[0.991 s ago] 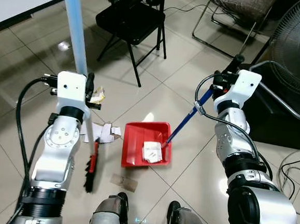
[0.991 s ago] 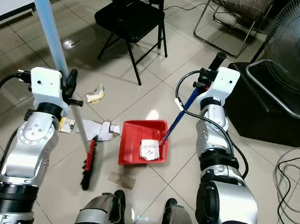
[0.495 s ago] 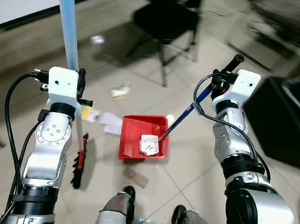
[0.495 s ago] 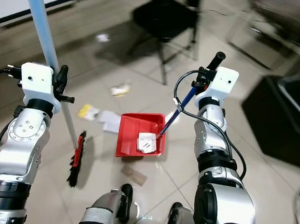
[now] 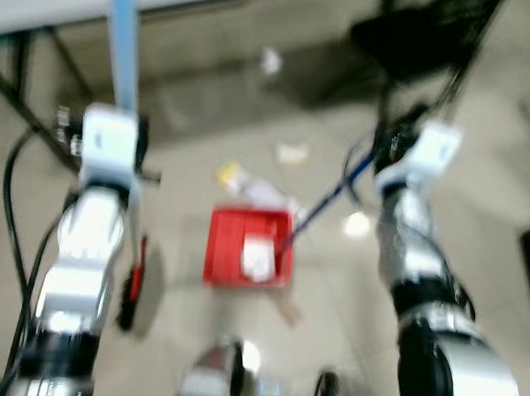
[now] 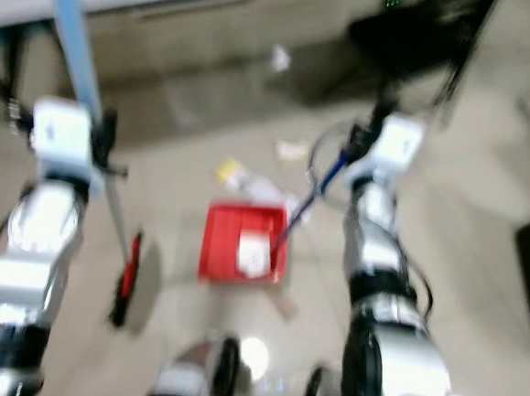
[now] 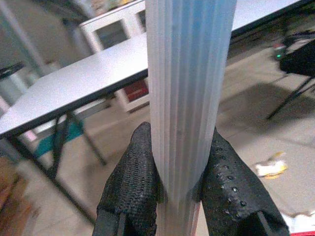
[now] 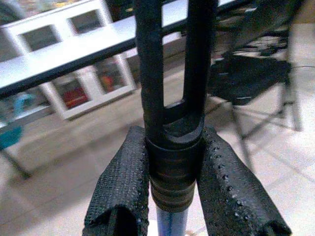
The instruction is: Sweep floor
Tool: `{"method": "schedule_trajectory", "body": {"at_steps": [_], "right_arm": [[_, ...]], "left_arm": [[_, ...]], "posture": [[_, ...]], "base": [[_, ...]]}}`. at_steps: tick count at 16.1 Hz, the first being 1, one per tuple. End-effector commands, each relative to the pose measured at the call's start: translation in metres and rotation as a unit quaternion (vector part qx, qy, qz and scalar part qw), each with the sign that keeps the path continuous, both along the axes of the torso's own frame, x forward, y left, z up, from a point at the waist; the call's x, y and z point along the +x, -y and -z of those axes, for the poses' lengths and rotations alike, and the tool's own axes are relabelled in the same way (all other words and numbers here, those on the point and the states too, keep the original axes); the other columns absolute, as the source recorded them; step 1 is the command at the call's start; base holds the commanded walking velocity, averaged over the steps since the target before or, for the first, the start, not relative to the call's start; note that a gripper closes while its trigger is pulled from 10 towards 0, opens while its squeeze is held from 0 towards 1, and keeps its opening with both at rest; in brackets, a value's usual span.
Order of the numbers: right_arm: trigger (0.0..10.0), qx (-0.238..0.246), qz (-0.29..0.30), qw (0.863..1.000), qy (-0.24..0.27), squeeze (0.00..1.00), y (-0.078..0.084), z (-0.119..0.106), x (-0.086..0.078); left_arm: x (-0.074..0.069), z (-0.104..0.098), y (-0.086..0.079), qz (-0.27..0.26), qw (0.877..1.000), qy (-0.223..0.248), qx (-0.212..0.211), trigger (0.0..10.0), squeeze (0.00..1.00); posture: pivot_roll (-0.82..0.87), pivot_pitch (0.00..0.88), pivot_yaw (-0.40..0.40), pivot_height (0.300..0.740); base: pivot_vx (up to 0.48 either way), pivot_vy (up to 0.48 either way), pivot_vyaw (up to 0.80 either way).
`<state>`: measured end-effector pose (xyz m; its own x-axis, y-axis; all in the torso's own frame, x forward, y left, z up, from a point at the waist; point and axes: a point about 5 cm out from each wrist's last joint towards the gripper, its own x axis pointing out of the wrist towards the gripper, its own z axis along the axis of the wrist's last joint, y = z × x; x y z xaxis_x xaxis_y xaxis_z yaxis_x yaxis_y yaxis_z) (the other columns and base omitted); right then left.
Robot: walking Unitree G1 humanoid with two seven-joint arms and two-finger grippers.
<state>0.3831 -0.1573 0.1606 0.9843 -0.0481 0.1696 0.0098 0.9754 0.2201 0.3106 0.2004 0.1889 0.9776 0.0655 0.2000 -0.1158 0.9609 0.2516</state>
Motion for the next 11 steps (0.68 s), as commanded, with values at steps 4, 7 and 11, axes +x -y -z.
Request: {"method": "schedule_trajectory", "body": {"at_steps": [4,7,11], "right_arm": [[10.0,0.008,0.005,1.0,0.015,0.0,0.0009,-0.0057,-0.0009],[10.0,0.011,0.0,1.0,0.007,0.0,-0.0015,-0.0028,-0.0008],[10.0,0.009,-0.004,1.0,0.001,0.0,-0.0029,-0.0018,-0.0003]], "left_arm": [[-0.0032,-0.0127,0.001,0.003,1.0,0.025,0.008,10.0,0.0],[-0.0033,-0.0098,0.0023,0.004,1.0,0.018,0.007,10.0,0.0],[-0.0043,-0.0074,0.0052,0.009,1.0,0.015,0.003,10.0,0.0]], "posture": [[0.06,0.218,0.087,0.74],[0.07,0.217,0.085,0.74],[0.06,0.207,0.081,0.74]], "base": [[0.0,0.0,0.8],[0.0,0.0,0.27],[0.0,0.0,0.0]]}}
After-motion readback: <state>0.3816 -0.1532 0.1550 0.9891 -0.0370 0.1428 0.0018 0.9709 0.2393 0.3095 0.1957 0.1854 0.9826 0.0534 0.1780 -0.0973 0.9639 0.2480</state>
